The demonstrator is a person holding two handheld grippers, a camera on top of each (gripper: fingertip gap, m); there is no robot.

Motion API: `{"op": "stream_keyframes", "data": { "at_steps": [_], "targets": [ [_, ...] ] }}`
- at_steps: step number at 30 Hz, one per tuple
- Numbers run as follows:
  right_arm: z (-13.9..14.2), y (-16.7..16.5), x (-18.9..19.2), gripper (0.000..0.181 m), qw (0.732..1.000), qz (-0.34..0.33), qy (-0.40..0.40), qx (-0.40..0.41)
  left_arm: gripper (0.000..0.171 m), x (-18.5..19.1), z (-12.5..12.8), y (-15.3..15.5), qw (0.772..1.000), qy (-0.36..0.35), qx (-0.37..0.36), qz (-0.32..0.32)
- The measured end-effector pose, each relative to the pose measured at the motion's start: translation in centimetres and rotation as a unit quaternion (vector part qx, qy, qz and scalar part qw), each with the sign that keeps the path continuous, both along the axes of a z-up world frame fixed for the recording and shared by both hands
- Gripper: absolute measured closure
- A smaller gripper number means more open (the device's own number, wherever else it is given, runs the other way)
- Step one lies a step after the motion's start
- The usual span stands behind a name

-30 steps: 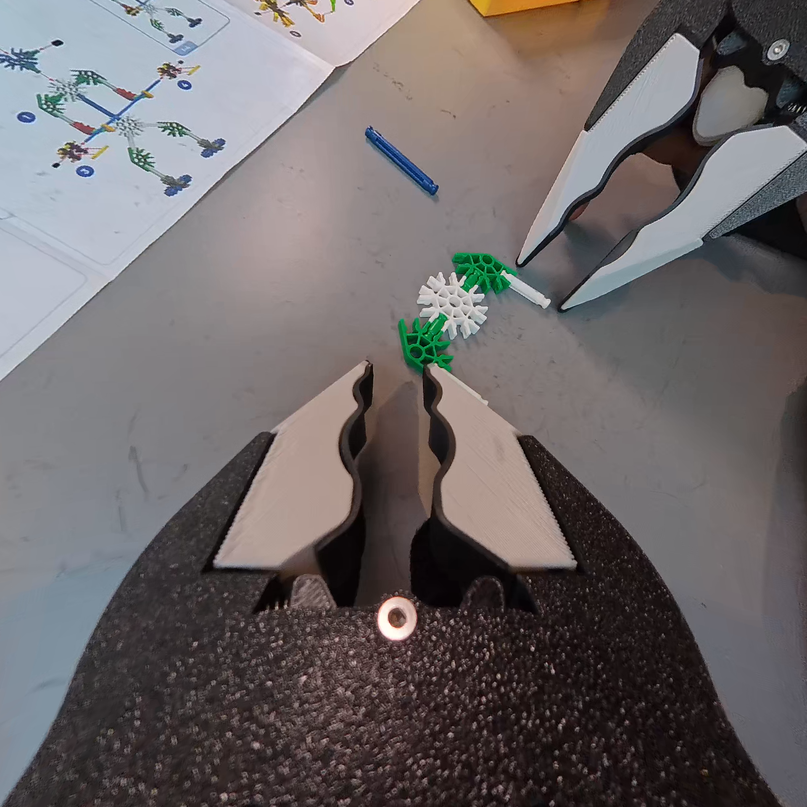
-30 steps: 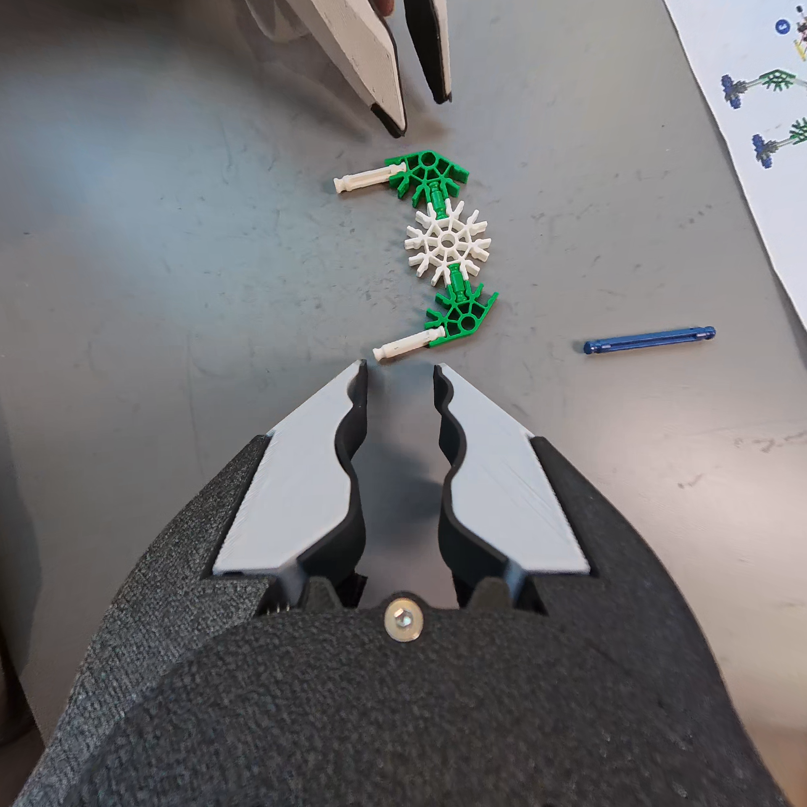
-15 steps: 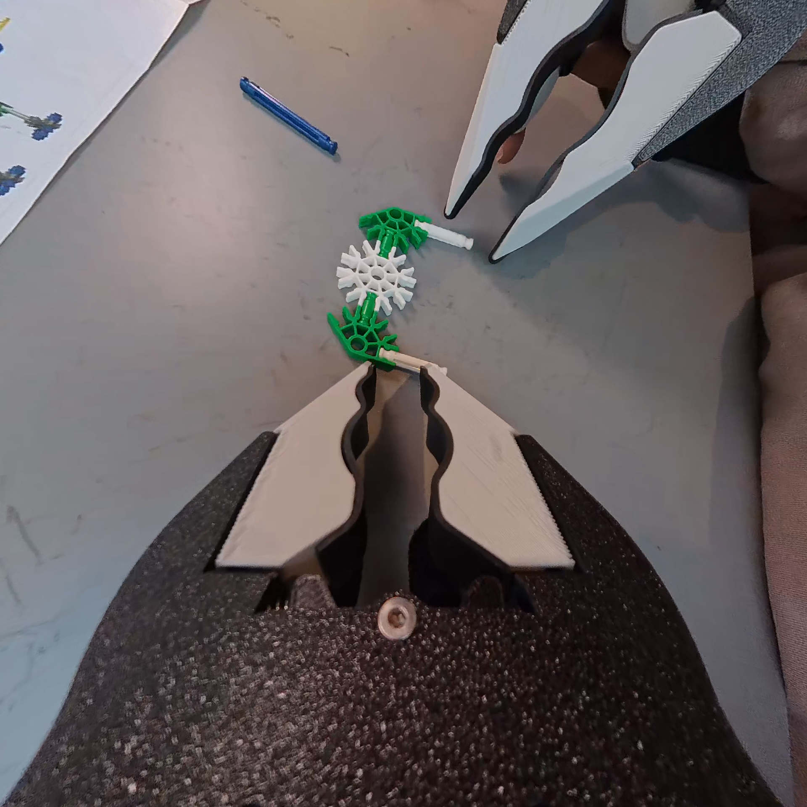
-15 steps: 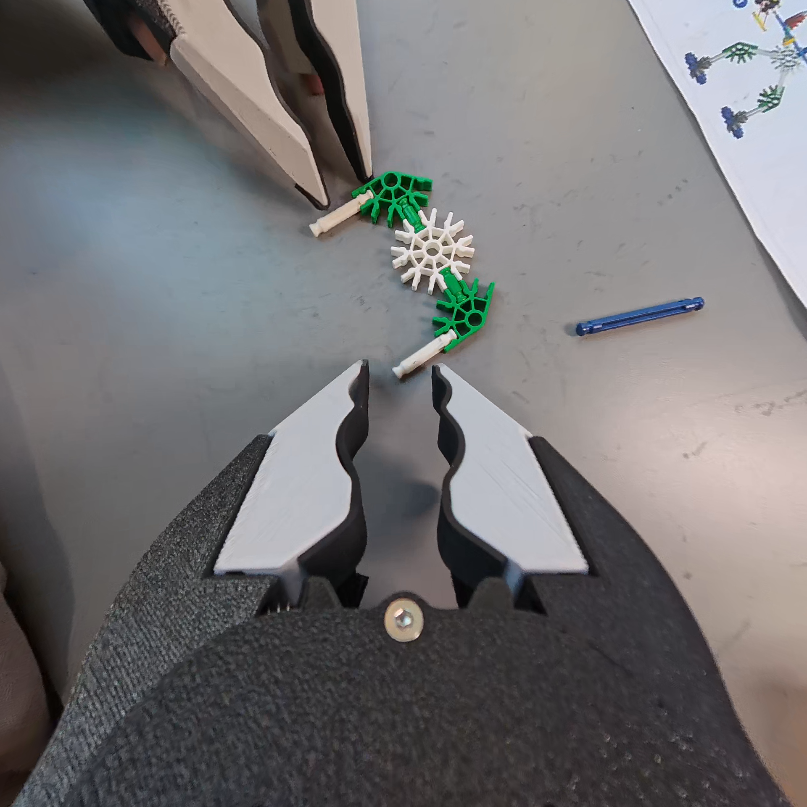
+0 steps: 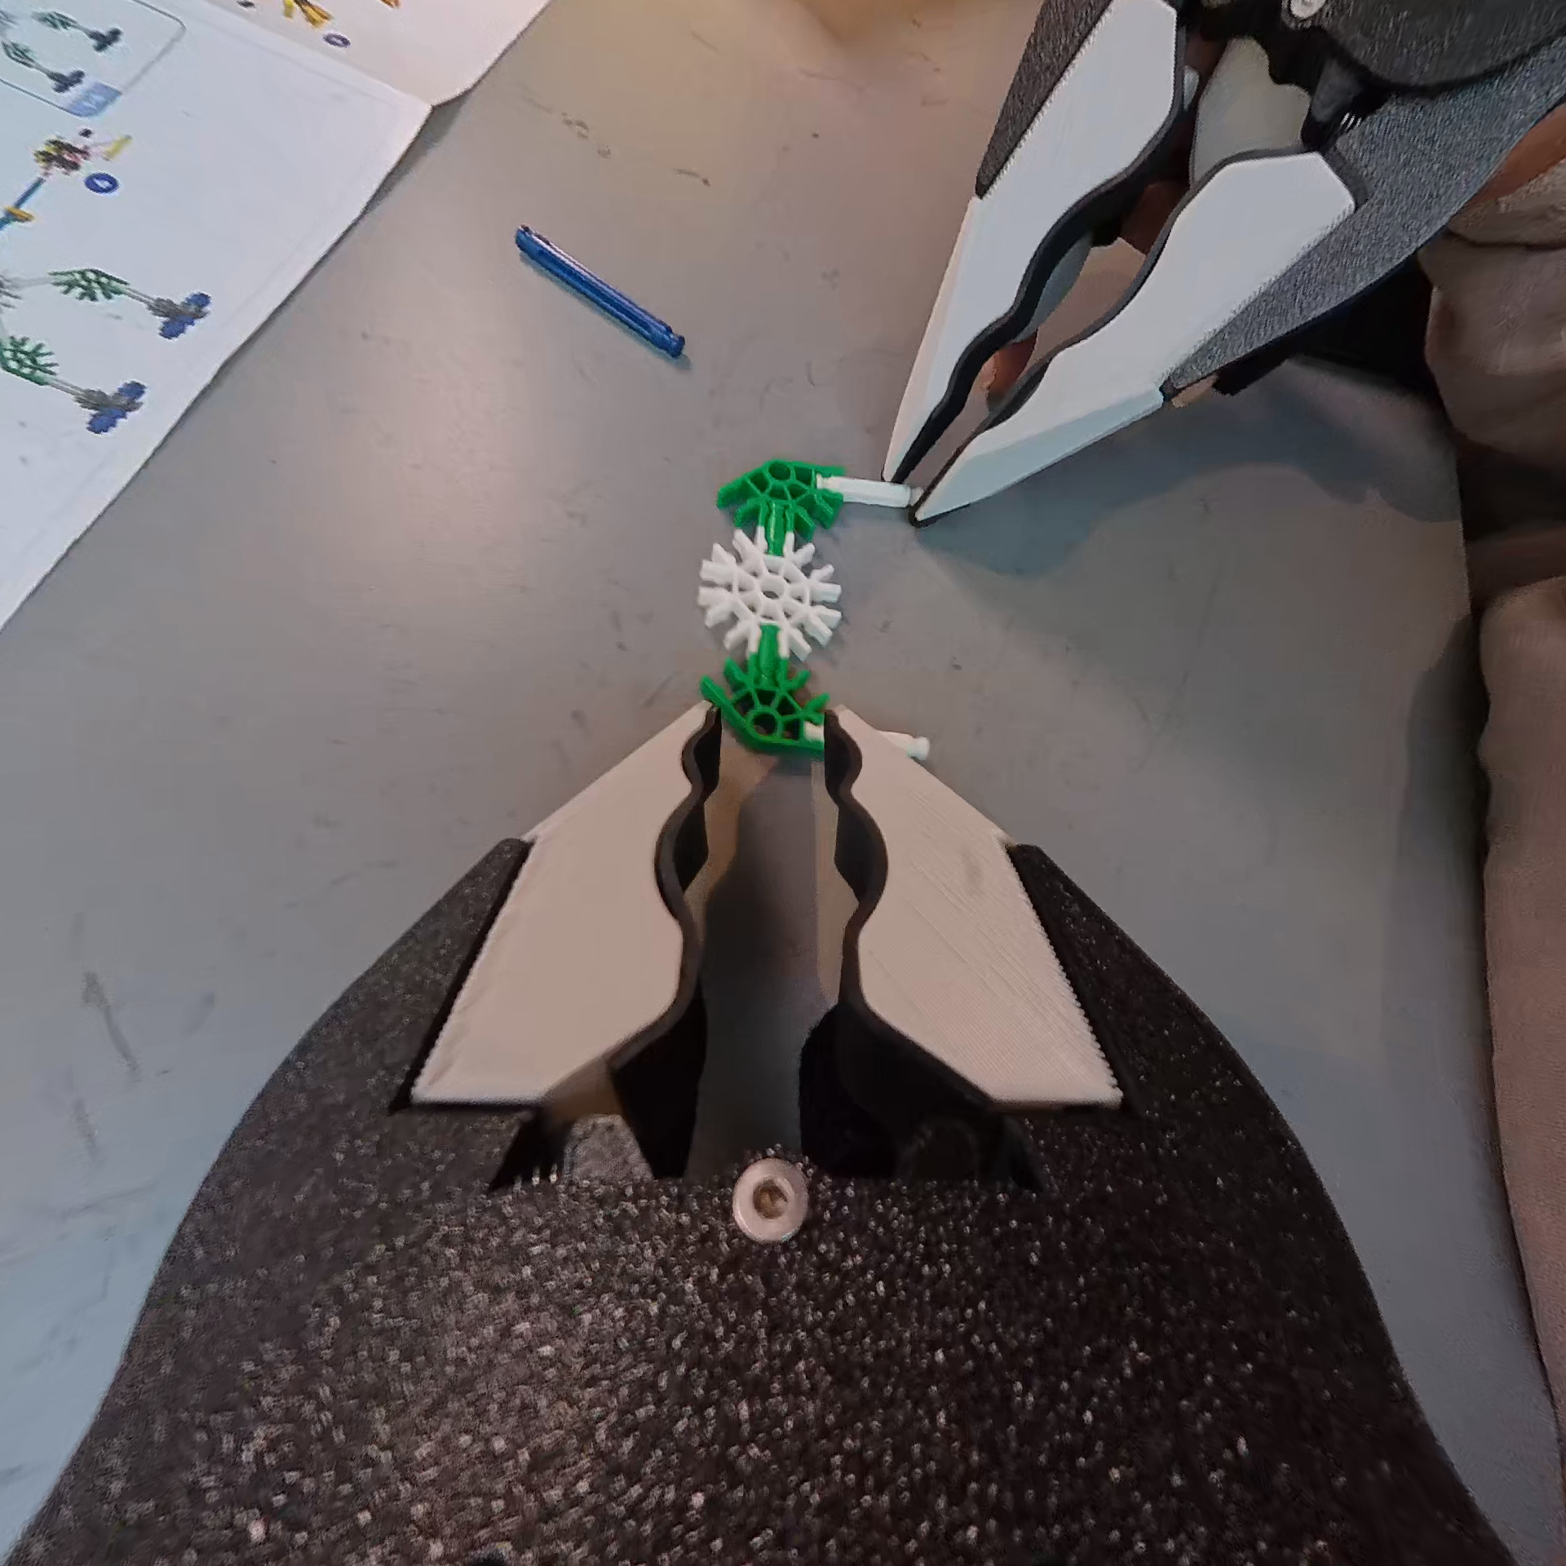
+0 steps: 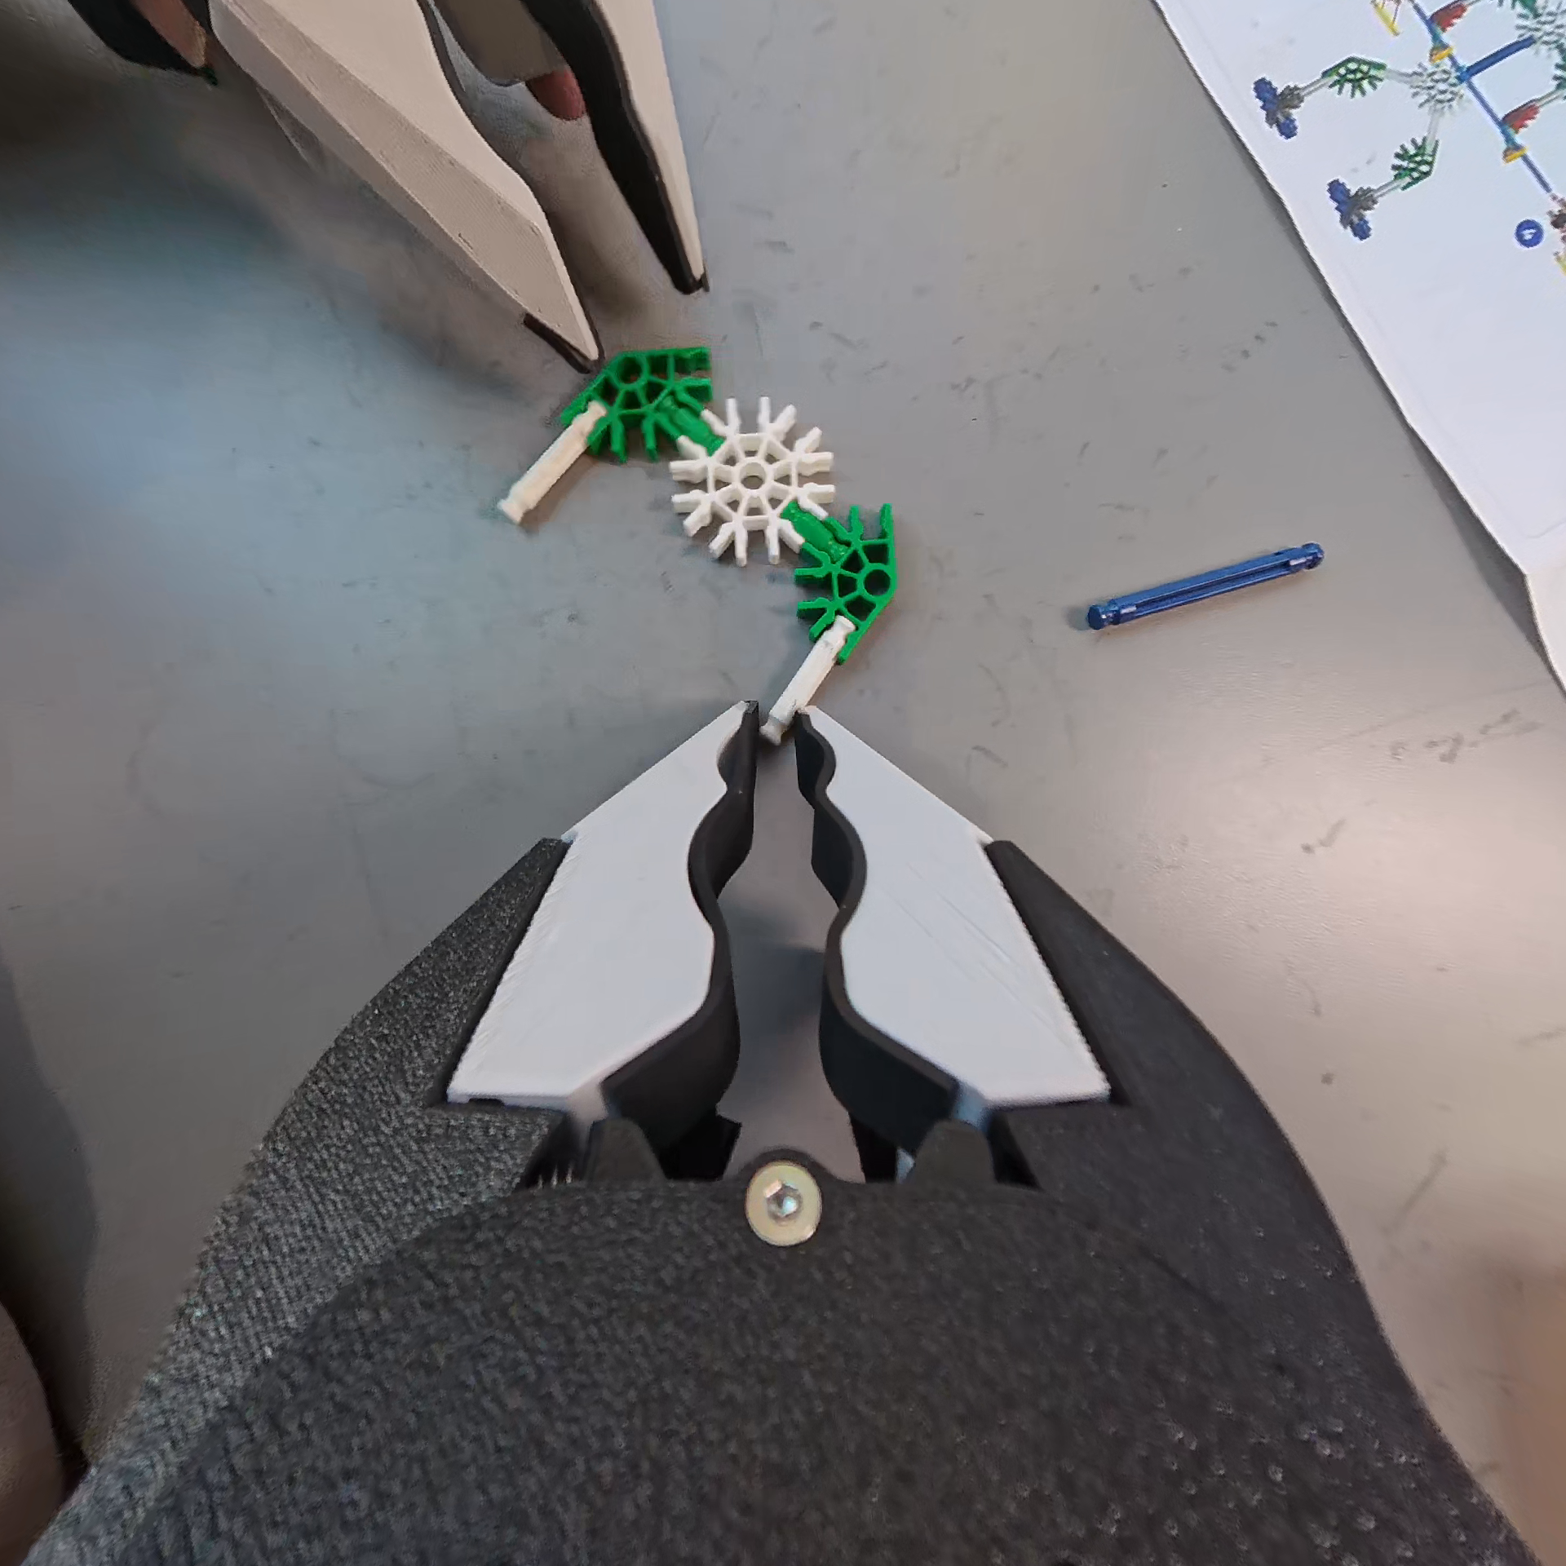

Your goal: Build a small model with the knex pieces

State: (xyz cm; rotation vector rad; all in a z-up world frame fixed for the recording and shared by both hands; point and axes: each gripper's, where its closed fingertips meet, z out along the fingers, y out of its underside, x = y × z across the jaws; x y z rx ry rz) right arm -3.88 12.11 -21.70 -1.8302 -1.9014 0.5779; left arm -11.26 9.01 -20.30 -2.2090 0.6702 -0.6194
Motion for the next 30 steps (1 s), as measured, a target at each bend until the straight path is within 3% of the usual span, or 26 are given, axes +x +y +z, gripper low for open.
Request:
{"op": "stream_keyframes", "data": {
  "at_steps": [5,11,17,30],
  "targets": [
    [0.9,-0.1,0.0,0.175,0.999,0.014,0.036,-0.007,0.140,1.8,0.7,0.8,0.999,-0.023,0.026,0.005],
    [1.5,0.2,0.1,0.176,0.998,0.031,0.060,0.003,0.136,3.3,-1.3,1.0,0.998,0.061,0.024,0.004],
    [1.9,0.0,0.5,0.175,0.996,0.048,0.073,-0.027,0.136,3.3,-1.4,1.1,0.997,0.074,0.024,0.013],
    [4.4,1.3,-0.7,0.178,0.965,-0.032,0.154,-0.208,0.137,3.3,-1.4,1.1,0.996,0.081,0.032,0.010]
  ]
}}
